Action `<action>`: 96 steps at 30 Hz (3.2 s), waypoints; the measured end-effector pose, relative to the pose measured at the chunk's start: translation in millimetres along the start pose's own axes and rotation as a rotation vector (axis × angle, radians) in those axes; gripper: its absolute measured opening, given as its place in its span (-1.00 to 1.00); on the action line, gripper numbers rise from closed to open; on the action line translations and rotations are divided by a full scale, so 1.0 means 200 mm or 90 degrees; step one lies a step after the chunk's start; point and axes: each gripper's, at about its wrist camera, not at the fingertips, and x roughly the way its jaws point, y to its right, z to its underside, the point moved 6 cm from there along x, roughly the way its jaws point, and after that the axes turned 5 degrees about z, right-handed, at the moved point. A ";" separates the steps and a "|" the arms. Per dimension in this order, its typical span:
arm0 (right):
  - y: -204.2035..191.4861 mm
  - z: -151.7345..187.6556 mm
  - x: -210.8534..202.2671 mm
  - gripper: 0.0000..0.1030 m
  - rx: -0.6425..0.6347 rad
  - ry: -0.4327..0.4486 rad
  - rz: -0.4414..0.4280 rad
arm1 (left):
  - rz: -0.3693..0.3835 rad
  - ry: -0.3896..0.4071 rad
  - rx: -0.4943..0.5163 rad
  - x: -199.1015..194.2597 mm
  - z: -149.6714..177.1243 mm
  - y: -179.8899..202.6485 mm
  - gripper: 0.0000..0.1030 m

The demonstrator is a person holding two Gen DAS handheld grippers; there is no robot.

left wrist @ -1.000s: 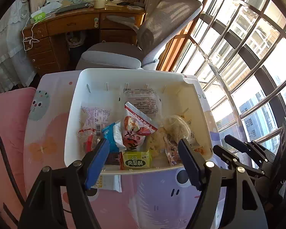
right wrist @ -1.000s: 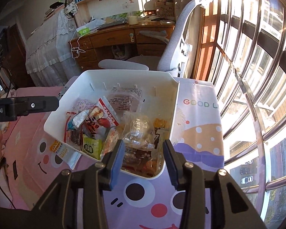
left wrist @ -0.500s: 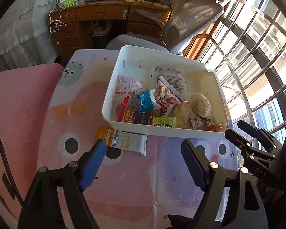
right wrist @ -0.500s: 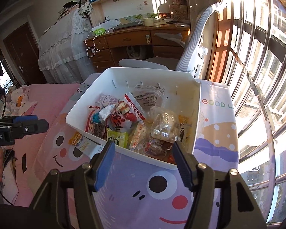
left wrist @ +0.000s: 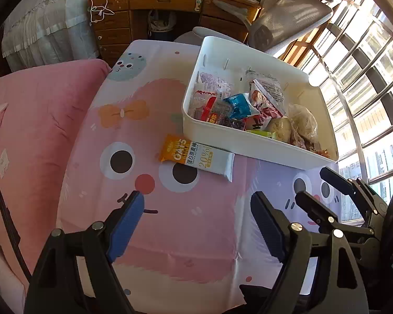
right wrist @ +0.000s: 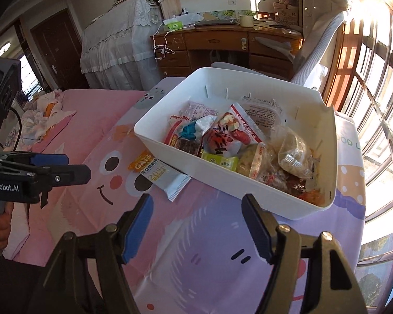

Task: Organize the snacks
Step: 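Move the right gripper to the OATS bar and close on it, then lift the OATS bar with the right gripper into the basket and release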

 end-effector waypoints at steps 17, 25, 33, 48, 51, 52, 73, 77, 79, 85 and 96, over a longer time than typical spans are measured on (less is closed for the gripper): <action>-0.29 0.05 0.35 0.36 -0.077 -0.001 0.096 | 0.005 -0.040 0.043 0.05 -0.08 -0.26 0.60; -0.34 0.11 0.55 -0.02 -0.089 -0.062 0.156 | 0.028 -0.073 0.083 0.15 -0.16 -0.33 0.60; -0.34 0.14 0.63 -0.36 -0.077 -0.088 0.211 | 0.053 -0.107 0.118 0.25 -0.19 -0.37 0.60; -0.37 0.10 0.66 -0.89 -0.081 -0.110 0.258 | 0.075 -0.110 0.119 0.26 -0.22 -0.45 0.60; -0.38 0.09 0.63 -0.92 -0.077 -0.108 0.262 | 0.080 -0.105 0.119 0.24 -0.22 -0.45 0.60; -0.38 0.09 0.62 -0.92 -0.077 -0.104 0.263 | 0.083 -0.102 0.119 0.24 -0.22 -0.45 0.60; -0.51 -0.14 0.12 -0.98 -0.096 -0.001 0.286 | 0.151 -0.052 0.121 0.09 -0.21 -0.40 0.60; -0.52 -0.21 0.02 -0.98 -0.109 0.024 0.282 | 0.152 -0.038 0.105 0.06 -0.21 -0.39 0.60; -0.51 -0.26 -0.03 -0.98 -0.113 0.040 0.280 | 0.151 -0.030 0.096 0.04 -0.21 -0.39 0.60; -0.43 -0.42 -0.18 -0.98 -0.121 0.095 0.276 | 0.144 -0.010 0.064 0.00 -0.19 -0.37 0.60; -0.13 -0.60 -0.27 -0.98 -0.072 0.150 0.251 | 0.121 0.028 0.019 -0.04 -0.14 -0.24 0.60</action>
